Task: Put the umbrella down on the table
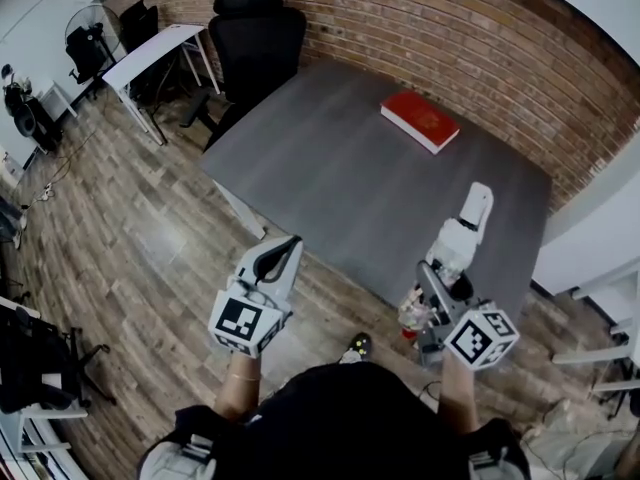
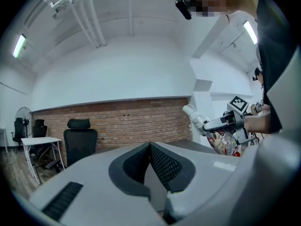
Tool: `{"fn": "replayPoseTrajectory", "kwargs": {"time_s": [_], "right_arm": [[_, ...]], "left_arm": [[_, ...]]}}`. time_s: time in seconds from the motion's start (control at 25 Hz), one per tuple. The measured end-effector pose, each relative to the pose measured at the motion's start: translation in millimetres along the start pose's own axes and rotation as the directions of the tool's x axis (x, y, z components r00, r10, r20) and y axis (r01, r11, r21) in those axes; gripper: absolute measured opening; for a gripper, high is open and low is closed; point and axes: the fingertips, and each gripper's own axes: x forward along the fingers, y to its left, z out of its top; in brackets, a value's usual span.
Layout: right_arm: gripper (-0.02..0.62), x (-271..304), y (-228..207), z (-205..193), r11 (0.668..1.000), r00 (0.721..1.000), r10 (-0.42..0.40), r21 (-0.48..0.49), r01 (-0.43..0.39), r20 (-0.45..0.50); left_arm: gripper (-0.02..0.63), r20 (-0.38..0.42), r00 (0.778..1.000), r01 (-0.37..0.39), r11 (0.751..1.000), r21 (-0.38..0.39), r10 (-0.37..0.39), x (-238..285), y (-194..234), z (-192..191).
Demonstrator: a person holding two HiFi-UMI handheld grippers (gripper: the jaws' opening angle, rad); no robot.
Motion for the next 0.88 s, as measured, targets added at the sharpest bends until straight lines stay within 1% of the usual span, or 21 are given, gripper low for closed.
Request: {"fn": "replayPoseTrajectory", "kwargs": {"time_s": [0.12,0.28,0.4,0.6,0.76,0.88], "right_arm": [[0.288,8,-18,8,1.000,1.000,-0.009,0.005,0.009,-0.006],[0.288,11,-45,14,0.999,1.000,-0.029,0.031,0.029,-0.007],[0.288,12,-60,19,0.999,1.000,-0.028,0.044,0.029,-0.008],[0.288,15,-80,25,0.998,0.999,-0.032,0.054,0.032,-0.009],[0.288,16,-88,24,0.998,0.999,-0.028,0.062,0.028,-0.016],[0.288,16,-91,21,0.997,0.999,-0.029,0.070,0.030,-0.019]], "left_arm": [[0.000,-0.017,1.000,0.009,1.000,0.005,-0.009,24,-2,-2],[0.000,-0.010,1.000,0.024,1.000,0.019,-0.024,53,-9,2],[0.000,-0.037,0.999,0.032,0.999,0.021,-0.031,70,-15,3],[0.000,-0.050,0.997,0.054,0.998,0.041,-0.052,93,-25,5],[0.000,-0.063,0.997,0.055,0.997,0.045,-0.053,102,-28,3],[0.000,-0.050,0.997,0.068,0.996,0.056,-0.065,109,-28,7]]}}
